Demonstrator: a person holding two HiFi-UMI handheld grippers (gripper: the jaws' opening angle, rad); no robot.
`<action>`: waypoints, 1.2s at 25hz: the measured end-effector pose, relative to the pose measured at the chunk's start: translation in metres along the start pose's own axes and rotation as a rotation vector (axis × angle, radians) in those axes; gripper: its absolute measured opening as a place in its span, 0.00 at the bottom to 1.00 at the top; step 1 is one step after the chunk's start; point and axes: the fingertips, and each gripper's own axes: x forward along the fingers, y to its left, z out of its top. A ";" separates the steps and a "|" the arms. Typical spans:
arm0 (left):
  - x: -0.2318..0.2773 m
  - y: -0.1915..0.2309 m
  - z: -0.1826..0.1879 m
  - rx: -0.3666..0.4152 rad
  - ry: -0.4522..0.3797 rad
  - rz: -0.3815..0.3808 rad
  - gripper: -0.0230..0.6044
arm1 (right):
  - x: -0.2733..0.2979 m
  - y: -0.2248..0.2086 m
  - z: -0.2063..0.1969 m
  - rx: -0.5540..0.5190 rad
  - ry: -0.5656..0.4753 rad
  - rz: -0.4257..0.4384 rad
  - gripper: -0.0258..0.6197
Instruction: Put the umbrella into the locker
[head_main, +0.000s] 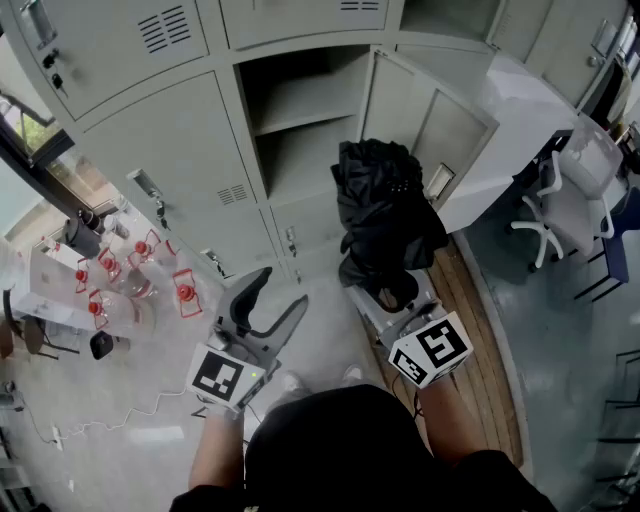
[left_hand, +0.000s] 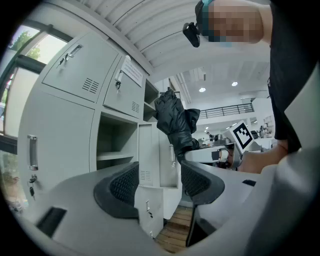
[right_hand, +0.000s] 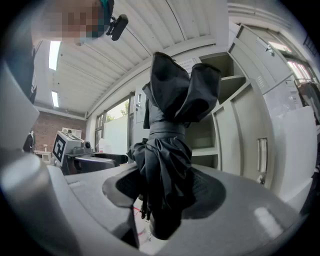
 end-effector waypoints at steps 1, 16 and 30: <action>0.002 -0.002 0.000 0.001 0.001 0.001 0.45 | -0.002 -0.002 0.000 0.000 0.001 0.001 0.37; 0.023 -0.027 0.003 0.042 -0.012 0.117 0.41 | -0.030 -0.034 -0.002 0.025 -0.022 0.066 0.38; 0.047 -0.030 -0.006 0.004 0.008 0.170 0.41 | -0.025 -0.058 -0.018 0.030 0.006 0.104 0.38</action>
